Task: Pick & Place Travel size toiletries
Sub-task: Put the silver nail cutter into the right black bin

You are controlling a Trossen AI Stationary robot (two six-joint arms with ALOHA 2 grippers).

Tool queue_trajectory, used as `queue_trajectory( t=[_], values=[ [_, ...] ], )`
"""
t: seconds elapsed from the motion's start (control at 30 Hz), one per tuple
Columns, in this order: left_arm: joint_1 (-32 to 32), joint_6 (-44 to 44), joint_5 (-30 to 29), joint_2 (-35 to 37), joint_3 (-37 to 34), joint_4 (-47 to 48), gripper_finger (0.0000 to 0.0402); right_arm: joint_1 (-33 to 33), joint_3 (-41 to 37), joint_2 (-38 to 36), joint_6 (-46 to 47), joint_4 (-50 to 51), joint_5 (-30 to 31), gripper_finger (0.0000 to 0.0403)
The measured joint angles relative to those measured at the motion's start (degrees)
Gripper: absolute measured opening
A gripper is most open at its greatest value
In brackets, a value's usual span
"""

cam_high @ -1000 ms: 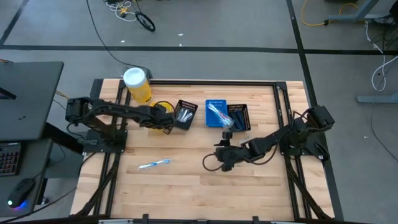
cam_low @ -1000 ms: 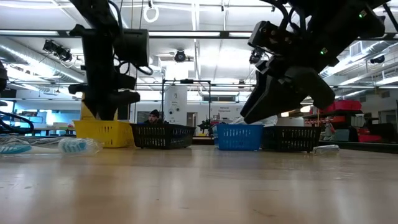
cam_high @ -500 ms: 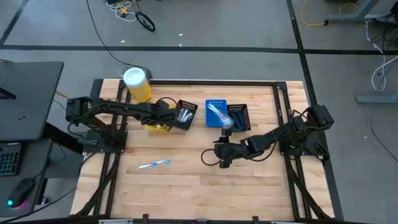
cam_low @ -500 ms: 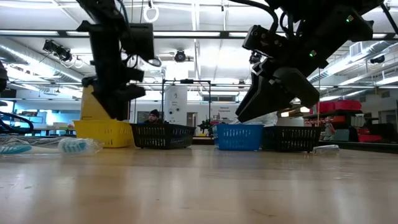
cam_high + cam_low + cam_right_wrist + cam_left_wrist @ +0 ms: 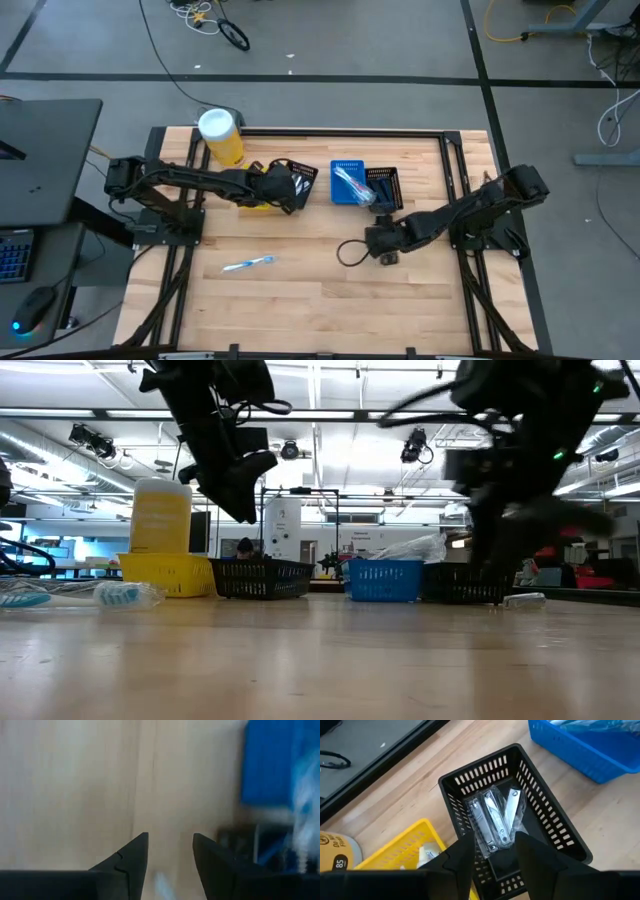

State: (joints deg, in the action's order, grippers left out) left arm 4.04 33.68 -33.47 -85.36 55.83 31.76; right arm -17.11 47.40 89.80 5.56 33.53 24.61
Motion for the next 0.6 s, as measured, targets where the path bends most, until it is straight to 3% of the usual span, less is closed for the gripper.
queue_trajectory(
  t=[0.17, 0.33, 0.6],
  values=[
    [-0.74, 0.26, -0.1, 0.0, 0.0, 0.06, 0.0147, 1.82, -0.46, -6.83, -3.21, 11.78, -10.79, 0.0165],
    [-0.86, 1.66, -0.19, 0.0, 0.0, -0.25, 0.0146, 5.45, -4.09, -9.66, -8.93, 10.11, -14.2, 0.0165],
    [-0.86, 1.59, -0.2, 0.0, 0.0, -0.41, 0.0146, 9.75, -10.08, -9.12, -16.03, 2.03, -13.84, 0.0165]
  ],
)
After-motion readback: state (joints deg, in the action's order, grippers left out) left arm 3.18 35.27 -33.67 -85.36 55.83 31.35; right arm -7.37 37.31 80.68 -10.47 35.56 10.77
